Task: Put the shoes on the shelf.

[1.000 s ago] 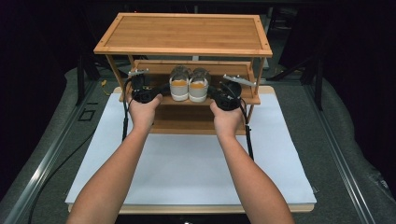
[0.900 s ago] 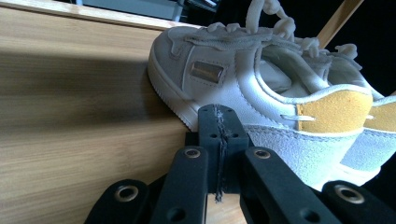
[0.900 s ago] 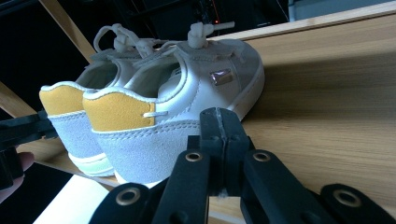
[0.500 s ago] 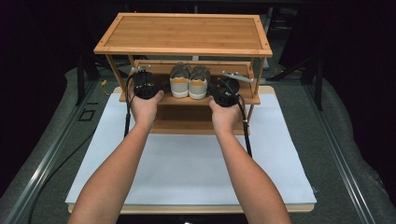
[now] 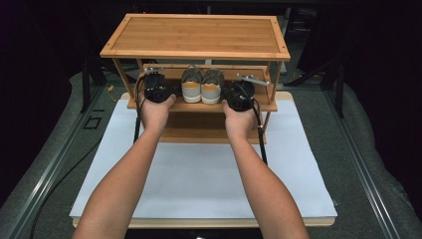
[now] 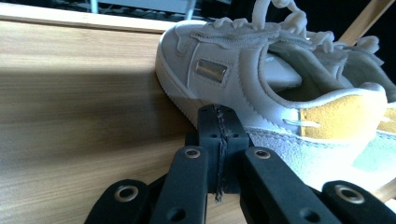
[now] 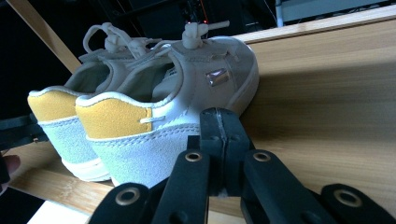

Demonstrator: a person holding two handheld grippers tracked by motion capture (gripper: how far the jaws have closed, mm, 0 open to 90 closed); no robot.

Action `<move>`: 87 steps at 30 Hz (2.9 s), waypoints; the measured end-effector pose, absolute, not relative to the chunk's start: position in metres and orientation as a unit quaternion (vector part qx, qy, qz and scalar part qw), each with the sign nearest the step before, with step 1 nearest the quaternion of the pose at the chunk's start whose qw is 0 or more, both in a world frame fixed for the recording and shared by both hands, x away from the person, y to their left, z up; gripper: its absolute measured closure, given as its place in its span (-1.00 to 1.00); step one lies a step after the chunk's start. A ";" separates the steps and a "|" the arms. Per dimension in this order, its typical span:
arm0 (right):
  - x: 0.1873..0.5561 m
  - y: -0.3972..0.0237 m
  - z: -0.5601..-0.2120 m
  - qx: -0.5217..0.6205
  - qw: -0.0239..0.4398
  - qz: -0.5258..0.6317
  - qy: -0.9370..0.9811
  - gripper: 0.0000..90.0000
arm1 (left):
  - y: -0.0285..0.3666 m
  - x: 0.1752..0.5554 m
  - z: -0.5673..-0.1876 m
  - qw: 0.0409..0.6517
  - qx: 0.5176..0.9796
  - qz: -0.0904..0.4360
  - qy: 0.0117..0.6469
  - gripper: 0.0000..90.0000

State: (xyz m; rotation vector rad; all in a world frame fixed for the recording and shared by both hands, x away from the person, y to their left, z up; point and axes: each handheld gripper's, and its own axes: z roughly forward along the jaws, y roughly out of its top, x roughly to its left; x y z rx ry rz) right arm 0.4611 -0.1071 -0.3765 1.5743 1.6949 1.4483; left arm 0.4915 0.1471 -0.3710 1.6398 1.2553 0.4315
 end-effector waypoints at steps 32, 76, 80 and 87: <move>0.459 -0.106 -0.382 0.574 0.207 0.516 0.601 0.88 | 0.152 0.478 -0.372 0.521 0.656 0.163 0.521 0.96; 0.398 -0.165 -0.364 0.518 0.166 0.544 0.639 0.37 | 0.199 0.405 -0.345 0.543 0.692 0.140 0.454 0.20; 0.389 -0.172 -0.366 0.513 0.175 0.523 0.658 0.30 | 0.202 0.396 -0.349 0.545 0.698 0.146 0.441 0.09; 0.372 -0.176 -0.373 0.498 0.169 0.524 0.670 0.16 | 0.212 0.382 -0.367 0.539 0.706 0.147 0.435 0.02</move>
